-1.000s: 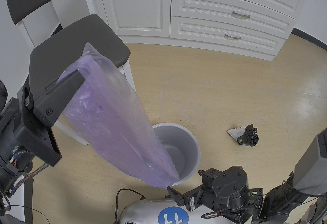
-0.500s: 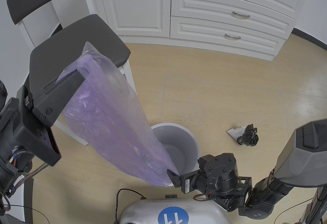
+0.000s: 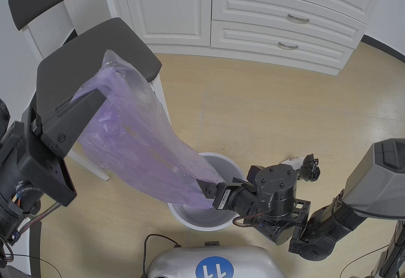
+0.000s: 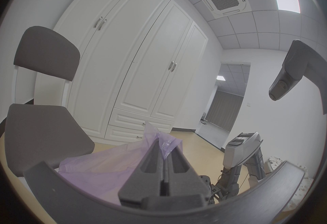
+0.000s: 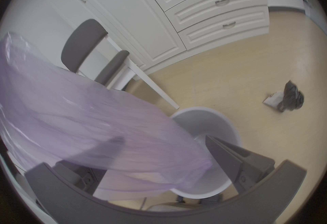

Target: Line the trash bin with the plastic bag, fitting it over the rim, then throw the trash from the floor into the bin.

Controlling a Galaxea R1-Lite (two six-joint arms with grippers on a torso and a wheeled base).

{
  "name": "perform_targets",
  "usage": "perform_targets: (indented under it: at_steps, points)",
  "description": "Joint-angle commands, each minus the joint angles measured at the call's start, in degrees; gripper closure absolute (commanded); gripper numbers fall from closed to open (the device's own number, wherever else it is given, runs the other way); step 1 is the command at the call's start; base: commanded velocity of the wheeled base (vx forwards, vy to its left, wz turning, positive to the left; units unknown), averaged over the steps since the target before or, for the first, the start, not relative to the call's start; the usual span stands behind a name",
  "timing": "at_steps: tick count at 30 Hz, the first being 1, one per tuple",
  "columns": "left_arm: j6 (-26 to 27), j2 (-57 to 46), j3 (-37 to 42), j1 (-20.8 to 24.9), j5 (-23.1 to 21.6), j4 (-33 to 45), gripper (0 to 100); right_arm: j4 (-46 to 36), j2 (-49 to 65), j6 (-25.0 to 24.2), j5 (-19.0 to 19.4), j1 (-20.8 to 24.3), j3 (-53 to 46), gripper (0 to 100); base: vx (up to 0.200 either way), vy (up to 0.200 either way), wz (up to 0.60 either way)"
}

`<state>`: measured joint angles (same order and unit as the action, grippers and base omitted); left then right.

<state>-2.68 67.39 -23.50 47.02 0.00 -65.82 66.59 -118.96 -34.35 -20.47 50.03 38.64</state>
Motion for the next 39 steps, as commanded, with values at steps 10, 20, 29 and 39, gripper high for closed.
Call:
perform_targets:
  at_steps: [10,20,29,39]
  points:
    - [-3.2,-0.2,-3.7,-3.4,0.0,0.0,100,14.2,-1.6,-1.7,1.1,0.8,-0.7,0,0.0,0.0,0.0]
    - [-6.3,-0.3,-7.2,-5.1,3.0,-0.1,100,21.5,-4.4,-1.5,1.2,0.8,-1.3,0,0.0,0.0,0.0]
    - [-6.5,-0.4,-8.1,-6.9,3.1,-0.1,100,23.4,-6.0,-1.3,2.5,0.5,-2.8,0,0.0,0.0,0.0]
    - [-7.7,-0.8,-8.7,-7.6,3.1,0.0,100,23.4,-9.0,-1.3,3.2,1.0,-3.3,0,0.0,0.0,0.0]
